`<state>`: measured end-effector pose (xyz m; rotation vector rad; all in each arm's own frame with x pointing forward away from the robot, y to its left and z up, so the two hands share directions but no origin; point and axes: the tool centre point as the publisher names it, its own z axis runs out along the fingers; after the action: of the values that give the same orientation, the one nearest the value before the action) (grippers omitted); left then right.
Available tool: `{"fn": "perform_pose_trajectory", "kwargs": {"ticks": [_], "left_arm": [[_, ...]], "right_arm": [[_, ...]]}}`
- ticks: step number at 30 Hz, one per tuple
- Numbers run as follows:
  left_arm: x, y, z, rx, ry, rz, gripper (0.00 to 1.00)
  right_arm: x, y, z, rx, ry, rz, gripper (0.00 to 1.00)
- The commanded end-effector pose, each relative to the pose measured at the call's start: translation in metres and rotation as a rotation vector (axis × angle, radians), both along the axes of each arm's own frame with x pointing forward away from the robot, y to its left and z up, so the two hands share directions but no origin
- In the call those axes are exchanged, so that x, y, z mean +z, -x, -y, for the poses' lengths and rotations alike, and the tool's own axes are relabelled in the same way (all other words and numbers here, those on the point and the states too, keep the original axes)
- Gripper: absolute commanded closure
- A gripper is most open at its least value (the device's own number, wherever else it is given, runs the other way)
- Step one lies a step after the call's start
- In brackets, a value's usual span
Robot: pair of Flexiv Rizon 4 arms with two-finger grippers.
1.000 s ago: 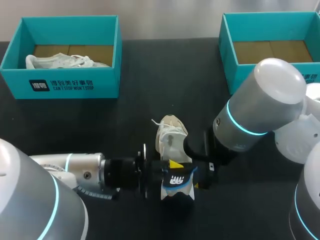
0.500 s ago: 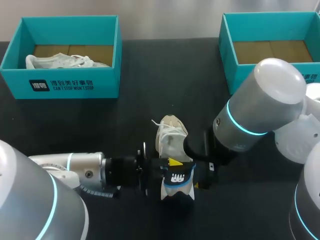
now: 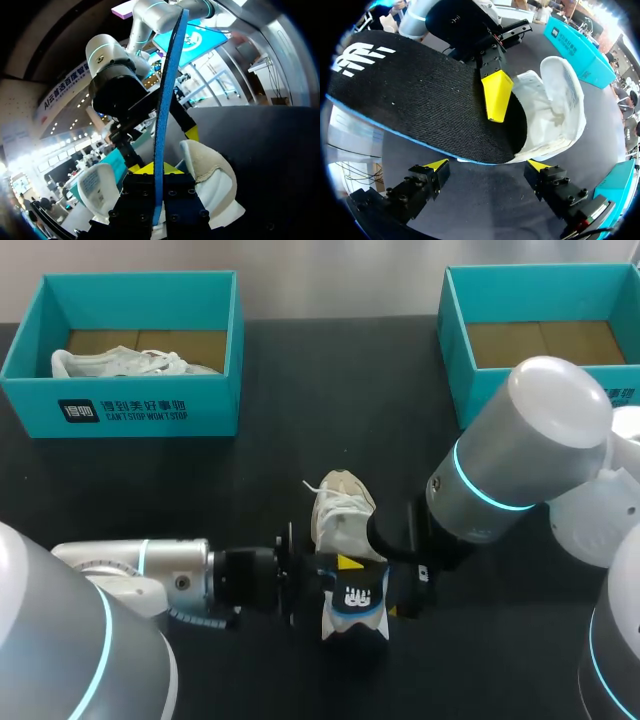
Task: Take the shoe out of the shoebox, open the shoe tongue, remove and reinsert the insole, then place the shoe into the shoebox
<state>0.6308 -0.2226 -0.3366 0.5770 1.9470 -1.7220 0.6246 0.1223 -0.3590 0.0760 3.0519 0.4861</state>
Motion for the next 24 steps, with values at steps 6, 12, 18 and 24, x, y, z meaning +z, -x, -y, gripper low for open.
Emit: {"fn": "perform_pose_trajectory", "kwargs": {"ticks": [6, 12, 18, 24], "left_arm": [[-0.013, -0.011, 0.003, 0.040, -0.054, -0.023, 1.00], [-0.017, -0.013, 0.004, 0.079, -0.108, -0.064, 1.00], [-0.024, -0.015, 0.001, 0.118, -0.151, -0.105, 1.00], [-0.017, -0.009, -0.004, 0.111, -0.125, -0.108, 1.00]], "right_arm": [[-0.001, 0.001, -0.001, -0.002, 0.001, 0.002, 0.00], [-0.001, 0.001, -0.001, -0.002, 0.001, 0.002, 0.00], [-0.001, 0.001, -0.001, -0.002, 0.001, 0.002, 0.00], [-0.001, 0.001, -0.001, -0.002, 0.001, 0.002, 0.00]]}}
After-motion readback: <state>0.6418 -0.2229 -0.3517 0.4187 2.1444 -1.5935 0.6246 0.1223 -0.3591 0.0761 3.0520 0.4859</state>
